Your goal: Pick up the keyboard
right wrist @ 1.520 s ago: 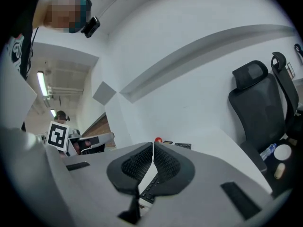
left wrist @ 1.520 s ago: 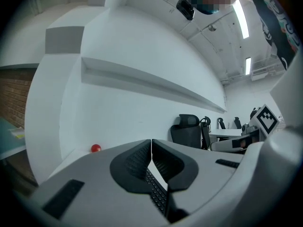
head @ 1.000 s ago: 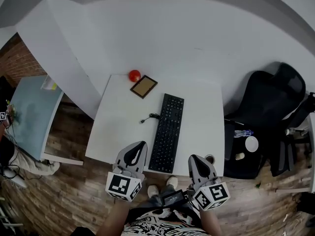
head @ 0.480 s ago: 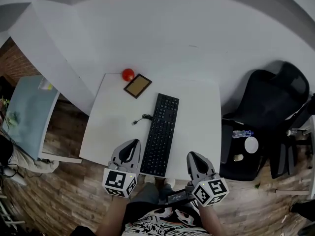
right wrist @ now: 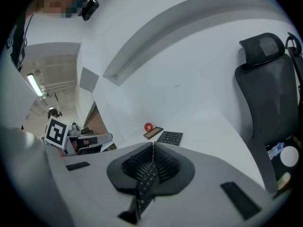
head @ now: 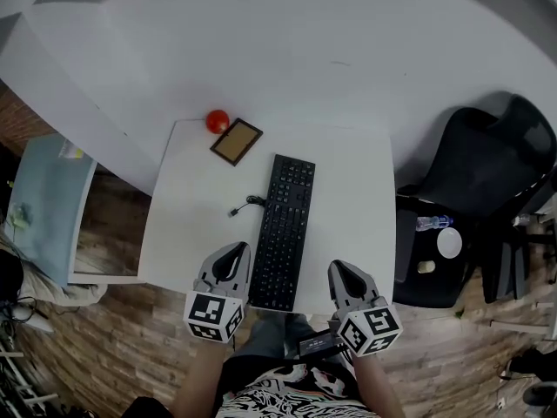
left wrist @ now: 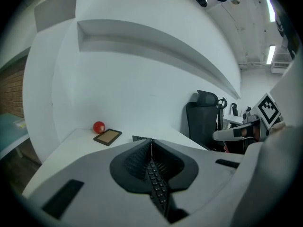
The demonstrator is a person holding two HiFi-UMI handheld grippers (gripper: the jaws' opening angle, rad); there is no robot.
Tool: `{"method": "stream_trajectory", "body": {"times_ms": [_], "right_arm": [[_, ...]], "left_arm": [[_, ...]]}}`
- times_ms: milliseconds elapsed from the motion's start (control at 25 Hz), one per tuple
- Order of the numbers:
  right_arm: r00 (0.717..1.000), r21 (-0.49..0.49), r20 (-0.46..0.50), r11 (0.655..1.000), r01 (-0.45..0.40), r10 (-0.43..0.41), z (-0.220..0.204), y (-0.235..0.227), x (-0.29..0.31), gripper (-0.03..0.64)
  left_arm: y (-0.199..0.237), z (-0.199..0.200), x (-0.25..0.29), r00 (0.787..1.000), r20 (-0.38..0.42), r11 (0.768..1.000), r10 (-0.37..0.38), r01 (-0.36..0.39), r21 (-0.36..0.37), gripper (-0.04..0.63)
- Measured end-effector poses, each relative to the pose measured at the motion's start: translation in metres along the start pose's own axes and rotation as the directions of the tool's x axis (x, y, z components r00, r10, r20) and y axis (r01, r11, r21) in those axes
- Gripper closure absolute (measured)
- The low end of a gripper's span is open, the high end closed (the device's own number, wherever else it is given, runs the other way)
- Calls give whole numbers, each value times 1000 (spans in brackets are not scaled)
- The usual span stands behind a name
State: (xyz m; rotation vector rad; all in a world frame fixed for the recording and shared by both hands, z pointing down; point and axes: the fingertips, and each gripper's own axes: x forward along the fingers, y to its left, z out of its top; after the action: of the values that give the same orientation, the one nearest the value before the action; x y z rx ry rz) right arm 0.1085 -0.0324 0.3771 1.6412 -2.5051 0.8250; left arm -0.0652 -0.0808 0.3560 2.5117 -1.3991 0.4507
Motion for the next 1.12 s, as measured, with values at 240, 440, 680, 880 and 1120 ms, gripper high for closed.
{"method": "stream_trajectory", "body": {"times_ms": [240, 440, 680, 880, 1120], "right_arm": [[999, 13, -37, 999, 34, -33, -12, -11, 16, 584], [996, 18, -74, 998, 56, -54, -23, -14, 30, 584], [987, 34, -144, 997, 71, -65, -47, -18, 48, 584], [978, 64, -192, 994, 89, -75, -64, -25, 61, 584], [966, 101, -247, 990, 103, -76, -83, -34, 72, 584]], "left_arm": [[3, -20, 18, 996, -74, 998, -57, 55, -32, 573], [13, -32, 29, 991, -113, 996, -73, 67, -52, 572], [20, -50, 44, 980, -166, 993, -106, 97, -62, 572], [24, -68, 56, 965, -212, 986, -152, 134, -95, 572], [25, -86, 69, 940, -276, 980, -199, 186, -70, 572]]}}
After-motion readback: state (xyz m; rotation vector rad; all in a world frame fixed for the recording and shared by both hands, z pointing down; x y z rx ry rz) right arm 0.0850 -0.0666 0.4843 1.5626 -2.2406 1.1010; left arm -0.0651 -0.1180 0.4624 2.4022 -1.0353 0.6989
